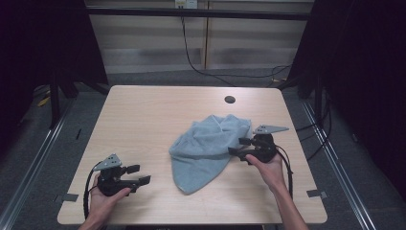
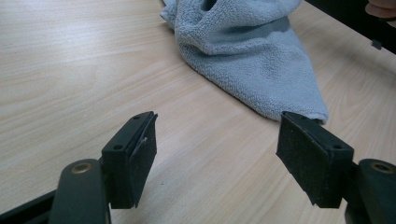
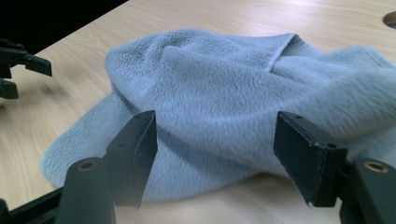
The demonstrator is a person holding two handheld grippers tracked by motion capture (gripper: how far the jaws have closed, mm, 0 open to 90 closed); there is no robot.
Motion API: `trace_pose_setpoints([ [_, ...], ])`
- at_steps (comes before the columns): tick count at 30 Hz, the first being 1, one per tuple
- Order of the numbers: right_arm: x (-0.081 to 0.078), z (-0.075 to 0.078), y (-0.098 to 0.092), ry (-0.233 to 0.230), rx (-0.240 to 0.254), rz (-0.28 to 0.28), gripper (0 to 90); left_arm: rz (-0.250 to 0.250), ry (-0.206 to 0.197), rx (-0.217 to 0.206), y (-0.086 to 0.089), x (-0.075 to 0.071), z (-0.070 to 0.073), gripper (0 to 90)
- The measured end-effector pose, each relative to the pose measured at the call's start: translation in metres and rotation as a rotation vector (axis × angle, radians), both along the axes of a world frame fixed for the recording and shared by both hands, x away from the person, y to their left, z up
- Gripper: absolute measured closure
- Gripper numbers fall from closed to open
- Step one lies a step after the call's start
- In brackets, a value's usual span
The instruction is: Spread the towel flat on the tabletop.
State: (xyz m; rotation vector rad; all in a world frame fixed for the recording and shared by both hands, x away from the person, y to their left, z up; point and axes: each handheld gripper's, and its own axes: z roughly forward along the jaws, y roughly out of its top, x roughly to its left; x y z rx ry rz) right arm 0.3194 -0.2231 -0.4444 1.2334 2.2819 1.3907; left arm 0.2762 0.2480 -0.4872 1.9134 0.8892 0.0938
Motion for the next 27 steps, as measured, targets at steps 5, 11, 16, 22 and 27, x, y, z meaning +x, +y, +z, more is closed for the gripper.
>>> trace_pose_setpoints([
  [5, 0.023, 0.001, 0.013, -0.003, -0.025, 0.000, 27.3, -0.002, -0.002, 0.004, 0.000, 0.000, 0.000, 28.7],
  [11, 0.048, -0.034, 0.031, 0.080, -0.107, 0.014, 23.3, -0.017, -0.018, 0.020, -0.001, -0.001, 0.001, 28.6],
  [16, 0.045, -0.050, 0.042, 0.042, -0.168, -0.014, 34.0, -0.004, -0.021, 0.006, 0.001, 0.000, 0.001, 28.5],
  [22, 0.036, -0.054, 0.045, 0.017, -0.173, -0.033, 60.6, 0.013, -0.028, -0.006, -0.004, 0.004, 0.003, 29.0],
  [27, 0.025, -0.054, 0.056, 0.026, -0.151, 0.044, 66.6, -0.005, -0.033, -0.026, -0.005, 0.003, 0.007, 28.7],
])
